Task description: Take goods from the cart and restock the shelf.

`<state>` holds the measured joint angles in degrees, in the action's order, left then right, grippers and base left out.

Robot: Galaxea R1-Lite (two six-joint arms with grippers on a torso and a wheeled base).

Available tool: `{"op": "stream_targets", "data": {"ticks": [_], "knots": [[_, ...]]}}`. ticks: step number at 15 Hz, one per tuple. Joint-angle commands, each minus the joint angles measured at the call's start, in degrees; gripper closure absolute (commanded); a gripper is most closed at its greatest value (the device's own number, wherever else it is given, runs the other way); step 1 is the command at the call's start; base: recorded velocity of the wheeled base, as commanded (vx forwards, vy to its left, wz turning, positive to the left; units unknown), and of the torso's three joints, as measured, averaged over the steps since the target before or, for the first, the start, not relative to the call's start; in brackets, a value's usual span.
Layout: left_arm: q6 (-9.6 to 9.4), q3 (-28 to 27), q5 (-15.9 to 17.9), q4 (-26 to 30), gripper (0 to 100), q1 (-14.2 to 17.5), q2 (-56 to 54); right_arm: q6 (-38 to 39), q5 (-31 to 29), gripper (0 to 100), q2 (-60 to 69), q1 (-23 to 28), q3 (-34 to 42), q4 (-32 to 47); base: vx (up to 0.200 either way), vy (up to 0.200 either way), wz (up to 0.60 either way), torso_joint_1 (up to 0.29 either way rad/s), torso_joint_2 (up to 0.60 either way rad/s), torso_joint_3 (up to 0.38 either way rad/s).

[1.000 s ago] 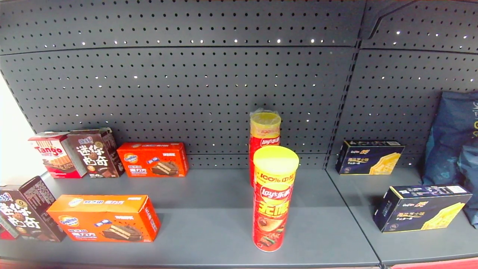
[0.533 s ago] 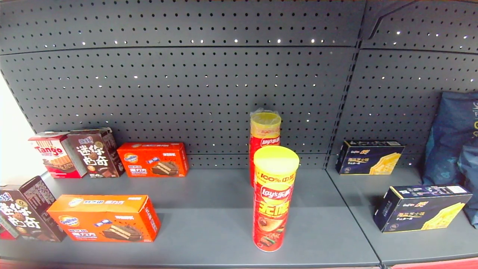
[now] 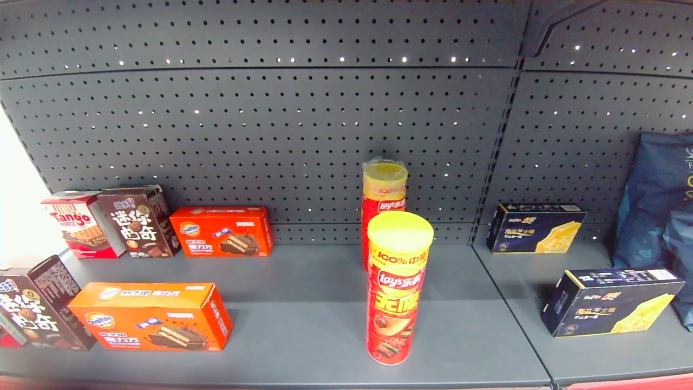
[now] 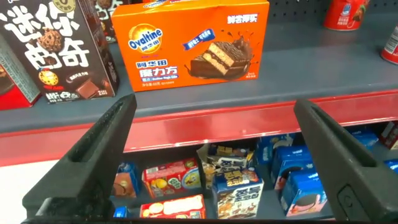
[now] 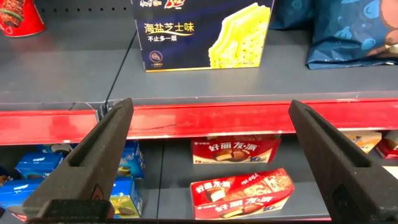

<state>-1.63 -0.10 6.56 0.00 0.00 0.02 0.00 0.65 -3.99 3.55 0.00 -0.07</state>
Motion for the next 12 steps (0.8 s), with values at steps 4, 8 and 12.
{"op": "stream_targets", "data": {"ticks": [4, 8, 12], "knots": [[-0.39, 0.01, 0.38, 0.09, 0, 0.00, -0.02, -0.09, -0.03, 0, -0.23, -0.03, 0.00, -0.01, 0.000, 0.000, 0.00, 0.000, 0.00, 0.000], [-0.30, 0.01, 0.30, 0.00, 0, 0.00, -0.02, -0.18, -0.03, 0, -0.23, -0.03, 0.00, -0.01, 0.000, 0.000, 0.00, 0.000, 0.00, 0.000], [-0.12, 0.01, 0.21, 0.00, 0, 0.00, -0.02, -0.09, -0.03, 0, -0.23, -0.03, 0.00, -0.01, 0.000, 0.000, 0.00, 0.000, 0.00, 0.000]]}}
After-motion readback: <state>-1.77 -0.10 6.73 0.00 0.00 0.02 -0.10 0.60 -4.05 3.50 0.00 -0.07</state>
